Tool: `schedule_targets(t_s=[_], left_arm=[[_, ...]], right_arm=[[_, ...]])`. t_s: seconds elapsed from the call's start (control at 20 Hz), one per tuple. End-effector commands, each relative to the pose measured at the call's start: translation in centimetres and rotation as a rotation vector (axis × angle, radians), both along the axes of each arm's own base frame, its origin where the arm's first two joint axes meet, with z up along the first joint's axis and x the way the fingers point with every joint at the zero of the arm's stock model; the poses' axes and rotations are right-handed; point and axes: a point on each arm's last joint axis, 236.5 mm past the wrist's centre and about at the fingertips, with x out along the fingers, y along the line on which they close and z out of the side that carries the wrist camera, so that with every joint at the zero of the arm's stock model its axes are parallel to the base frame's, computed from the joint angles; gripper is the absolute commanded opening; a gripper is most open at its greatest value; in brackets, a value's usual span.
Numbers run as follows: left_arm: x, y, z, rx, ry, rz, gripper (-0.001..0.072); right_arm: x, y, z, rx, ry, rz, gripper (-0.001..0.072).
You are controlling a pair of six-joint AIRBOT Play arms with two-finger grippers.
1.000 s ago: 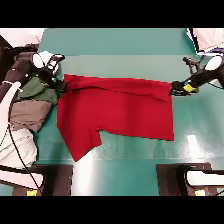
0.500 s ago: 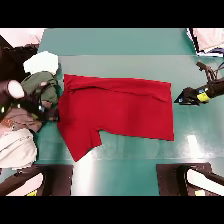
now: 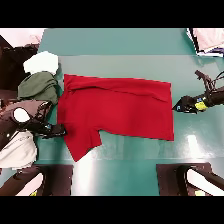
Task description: Fold the shirts.
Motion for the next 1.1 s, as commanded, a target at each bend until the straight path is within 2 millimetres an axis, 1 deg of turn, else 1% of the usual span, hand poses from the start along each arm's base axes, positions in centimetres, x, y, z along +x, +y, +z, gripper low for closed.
schedule_targets(t_s=[0.0,0.15,0.25,0.3,0.35,0.4,0.45,0.5,0.55,0.65,0.9,0.95,1.05], left_arm=[[1.0,-0.2,-0.3,-0.014,-0.044,0.038,0.0543],[1.5,-0.1,-0.2,-0.01,-0.066,0.046,0.0543],[1.5,-0.1,-0.2,-0.01,-0.067,0.047,0.0542],[1.6,-0.1,-0.2,-0.01,-0.066,0.054,0.0507],[1.6,-0.1,-0.2,-0.01,-0.067,0.057,0.0296],[1.8,-0.1,-0.2,-0.009,-0.074,0.06,0.0146],[2.0,-0.1,-0.2,-0.012,-0.08,0.065,0.0105],[2.0,-0.2,-0.1,-0.016,-0.08,0.067,0.0103],[1.9,-0.3,0.0,-0.02,-0.075,0.064,0.0025],[1.9,-0.4,0.5,-0.024,-0.069,0.049,0.0024],[3.2,-0.9,2.8,-0.042,-0.117,0.004,0.0024],[3.4,-1.1,3.0,-0.05,-0.126,-0.004,0.0024],[3.6,-1.3,3.1,-0.061,-0.133,0.004,0.0024]], right_arm=[[-0.2,0.1,-0.1,0.003,0.005,0.003,0.0366],[-0.2,0.1,-0.1,0.003,0.005,0.003,0.0366],[-0.4,0.2,0.0,0.006,0.012,0.007,0.0366],[-0.7,0.2,0.0,0.008,0.021,0.012,0.0366],[-0.8,0.2,-0.1,0.008,0.025,0.015,0.0366],[-0.9,0.3,-0.1,0.009,0.028,0.019,0.0365],[-1.2,0.2,-0.1,0.006,0.036,0.027,0.0366],[-1.6,0.1,-0.2,0.002,0.052,0.034,0.0366],[-2.2,-0.1,-0.7,-0.011,0.076,0.042,0.0366],[-3.9,-0.6,-2.3,-0.019,0.142,0.037,0.0366],[-8.3,-2.6,-7.3,0.054,0.29,-0.125,0.0366],[-9.3,-2.7,-8.1,0.073,0.311,-0.142,0.0366],[-10.3,-2.2,-9.4,0.109,0.329,-0.171,0.0366]])
